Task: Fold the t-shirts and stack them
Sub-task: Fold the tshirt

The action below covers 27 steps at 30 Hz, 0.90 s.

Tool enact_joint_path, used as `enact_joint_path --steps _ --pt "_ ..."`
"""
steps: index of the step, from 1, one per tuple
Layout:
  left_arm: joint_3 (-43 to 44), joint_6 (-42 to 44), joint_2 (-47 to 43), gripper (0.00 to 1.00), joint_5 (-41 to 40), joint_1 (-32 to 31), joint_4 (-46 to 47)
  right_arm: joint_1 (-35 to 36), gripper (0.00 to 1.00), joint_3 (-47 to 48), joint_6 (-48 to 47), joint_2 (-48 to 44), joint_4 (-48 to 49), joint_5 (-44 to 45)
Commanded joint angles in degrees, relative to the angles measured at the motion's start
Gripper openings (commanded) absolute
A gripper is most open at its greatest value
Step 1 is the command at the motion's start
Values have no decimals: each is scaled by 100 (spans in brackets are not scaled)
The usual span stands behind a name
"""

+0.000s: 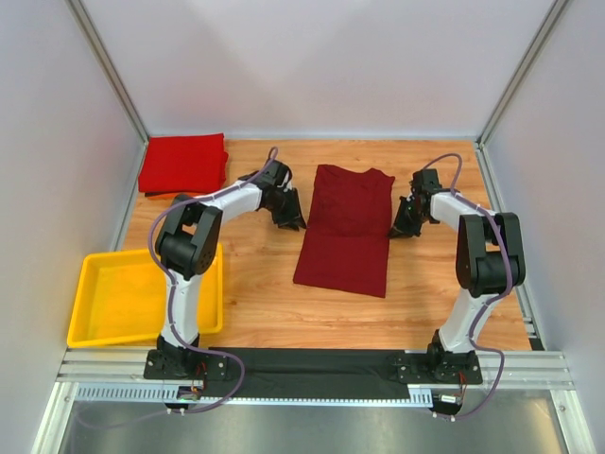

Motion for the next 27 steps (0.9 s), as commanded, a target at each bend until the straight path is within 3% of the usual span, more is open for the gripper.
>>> enact_joint_path --steps 1,5,10,17,27 --pt "-144 80 -372 38 130 -72 22 -2 11 245 -44 -171 -11 236" --pt "144 713 -355 40 305 -72 234 -10 23 131 -193 -618 234 -255" --pt "576 1232 -65 40 385 -72 128 -46 30 34 -623 -498 736 -914" --pt "769 1575 313 40 876 -72 251 -169 33 -1 -677 -242 956 -1074" --pt "1085 1804 682 40 833 -72 128 -169 34 -19 -861 110 1009 -1180"
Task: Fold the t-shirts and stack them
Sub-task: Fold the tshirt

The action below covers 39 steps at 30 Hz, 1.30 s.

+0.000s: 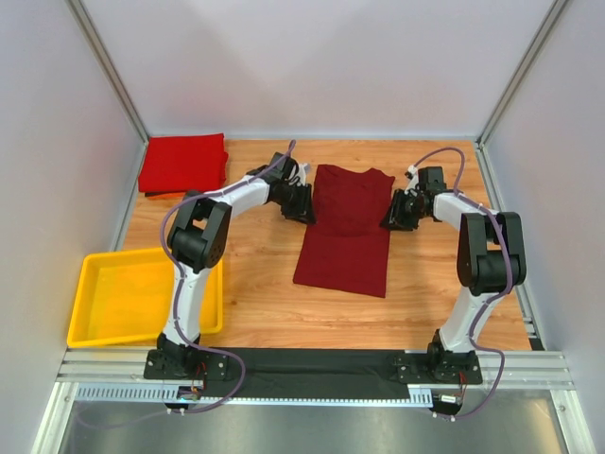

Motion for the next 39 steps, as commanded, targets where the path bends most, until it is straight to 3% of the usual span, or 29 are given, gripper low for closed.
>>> enact_joint_path --steps 1,6,12,14,16,28,36,39 --pt "334 276 110 40 125 2 45 -5 34 -6 -212 116 241 -111" --pt "439 303 171 39 151 2 62 -22 32 -76 -239 90 356 -111" --pt "580 285 189 34 283 2 106 -58 10 -172 -195 11 461 -49" --pt "580 241 180 19 335 2 133 -66 0 -304 -142 -33 584 3" --pt "589 180 180 0 362 2 203 -66 0 -374 -81 -77 672 82" --pt "352 -663 180 0 177 178 545 -409 0 -946 367 -402 1225 109" --pt "552 -770 303 0 810 222 748 -427 0 -1262 569 -709 1612 57" --pt "711 -743 435 6 872 222 643 -418 0 -1499 806 -902 1920 4"
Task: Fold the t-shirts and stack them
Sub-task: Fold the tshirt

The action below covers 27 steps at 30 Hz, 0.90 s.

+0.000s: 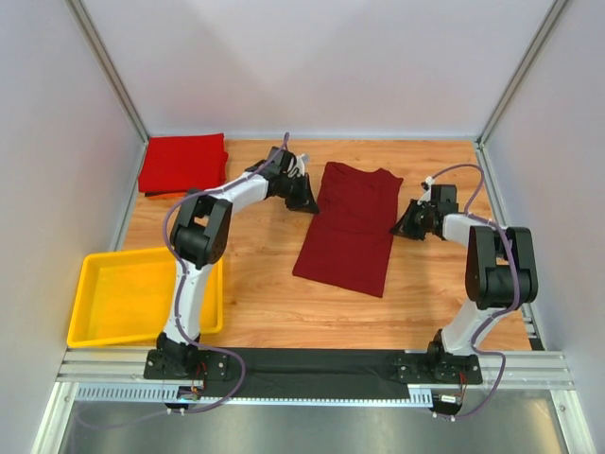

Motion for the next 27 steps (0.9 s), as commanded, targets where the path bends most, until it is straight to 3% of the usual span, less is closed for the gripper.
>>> enact_joint_path --steps 1,8,14,18,23,27 --pt "319 -39 181 13 238 40 122 -49 2 -215 330 -437 617 97" --pt "354 83 -28 36 -762 145 -808 -57 18 -145 550 -578 154 396" --pt "-49 242 -977 45 -2046 225 -1635 -5 43 137 964 -1140 -1664 529" --pt "-980 93 -1707 45 -1592 216 -1443 66 50 -442 1104 -1790 -2492 355" --pt "-2753 -434 -2472 48 -380 181 -581 407 54 -1558 1350 -2703 -2528 133" --pt "-3582 -593 -2780 48 -158 32 -353 786 54 -1963 1605 -3118 -2660 142"
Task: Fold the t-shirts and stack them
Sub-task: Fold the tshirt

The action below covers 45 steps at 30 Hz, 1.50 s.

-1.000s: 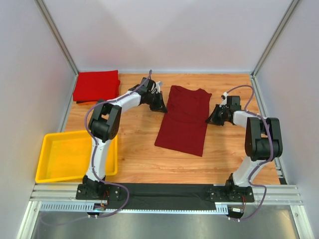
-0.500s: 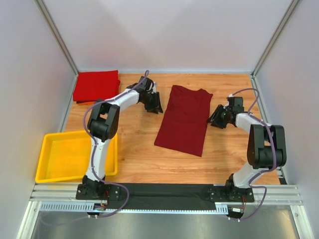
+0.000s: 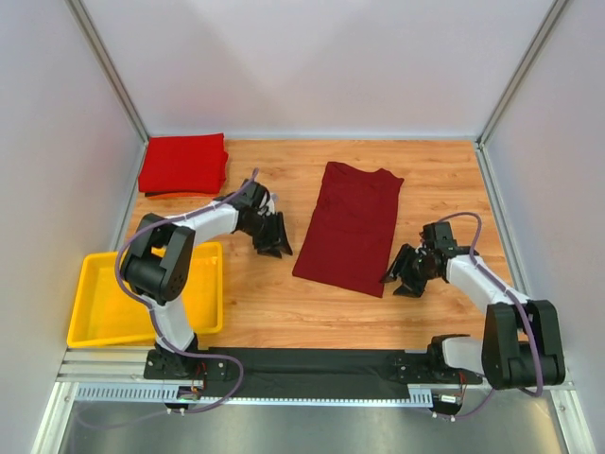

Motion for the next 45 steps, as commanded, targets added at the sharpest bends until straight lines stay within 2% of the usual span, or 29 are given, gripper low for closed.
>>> enact_joint_path --steps 1,7,14,22,25,26,28,30,32,35,45 --pt "-667 -274 -378 48 424 -167 445 279 54 -204 488 -449 -173 -66" --pt "-1205 -300 -511 48 423 -343 727 693 53 -600 946 -1004 196 286" --pt "-1504 -336 -686 48 398 -440 974 825 49 -987 1245 -943 697 602" --pt "-1531 -450 -458 48 397 -458 1351 842 46 -1190 1325 -750 1163 655" --pt "-1505 -459 -370 48 301 -466 1369 842 37 -1172 1290 -740 1058 795" --pt "-1496 -459 -344 48 283 -466 1378 834 30 -1163 1281 -740 1014 857" --pt "-1452 -485 -256 47 300 -466 1439 851 21 -1163 1228 -802 953 910" --pt "-1417 -520 -169 43 388 -475 1509 842 9 -1154 1193 -872 847 954" --pt "-1399 -538 -133 26 423 -519 1518 842 0 -1110 1105 -942 611 1050" --pt "-1416 -625 -211 0 459 -624 1545 842 0 -1066 1017 -1170 207 1226" --pt "-1469 -1056 -1152 0 -525 -1125 815 842 0 -873 1175 -2304 -849 1464"
